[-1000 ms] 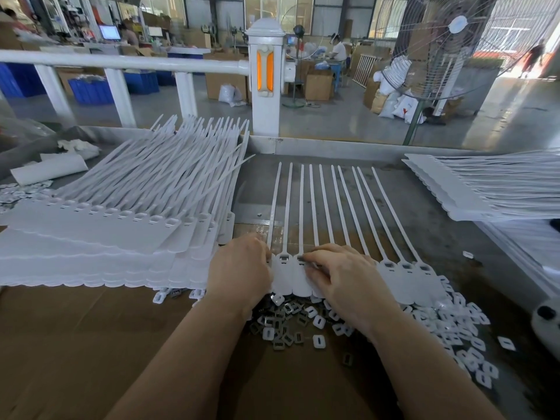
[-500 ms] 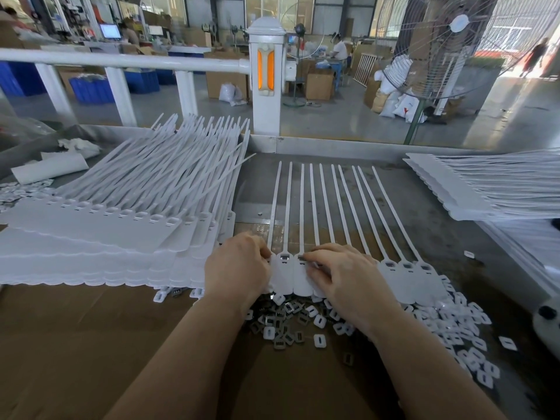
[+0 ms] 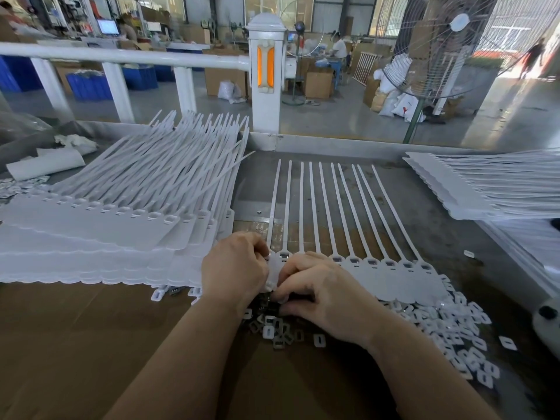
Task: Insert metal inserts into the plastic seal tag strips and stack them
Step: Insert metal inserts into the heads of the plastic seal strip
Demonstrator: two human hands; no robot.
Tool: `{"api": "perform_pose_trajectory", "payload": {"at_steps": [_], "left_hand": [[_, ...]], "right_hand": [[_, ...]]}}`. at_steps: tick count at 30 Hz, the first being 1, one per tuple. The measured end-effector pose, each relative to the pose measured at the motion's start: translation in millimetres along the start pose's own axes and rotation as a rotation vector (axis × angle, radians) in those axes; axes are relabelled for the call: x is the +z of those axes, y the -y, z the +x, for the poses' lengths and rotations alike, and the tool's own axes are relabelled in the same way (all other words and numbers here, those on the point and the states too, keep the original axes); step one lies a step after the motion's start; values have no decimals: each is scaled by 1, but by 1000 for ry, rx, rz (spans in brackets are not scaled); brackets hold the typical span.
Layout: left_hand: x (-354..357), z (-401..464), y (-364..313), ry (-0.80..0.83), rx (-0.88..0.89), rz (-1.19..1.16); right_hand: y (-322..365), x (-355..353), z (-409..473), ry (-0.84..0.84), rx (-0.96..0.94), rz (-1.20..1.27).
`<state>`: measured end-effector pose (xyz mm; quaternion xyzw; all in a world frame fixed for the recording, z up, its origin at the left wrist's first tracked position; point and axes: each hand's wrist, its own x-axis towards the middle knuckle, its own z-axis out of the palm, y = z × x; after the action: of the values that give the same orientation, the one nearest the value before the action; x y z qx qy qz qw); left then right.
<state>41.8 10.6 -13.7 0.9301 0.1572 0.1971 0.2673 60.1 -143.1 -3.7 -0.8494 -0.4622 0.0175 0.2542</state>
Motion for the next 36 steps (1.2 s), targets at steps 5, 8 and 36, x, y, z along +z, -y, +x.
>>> {"api": "perform_pose_trajectory", "payload": {"at_steps": [5, 8, 36], "left_hand": [[0, 0, 0, 16, -14, -23], [1, 1, 0, 9, -9, -30], [-5, -1, -5, 373, 149, -1055]], "right_hand": [[1, 0, -1, 5, 22, 36], [1, 0, -2, -58, 72, 103], [-2, -8, -2, -601, 195, 521]]}}
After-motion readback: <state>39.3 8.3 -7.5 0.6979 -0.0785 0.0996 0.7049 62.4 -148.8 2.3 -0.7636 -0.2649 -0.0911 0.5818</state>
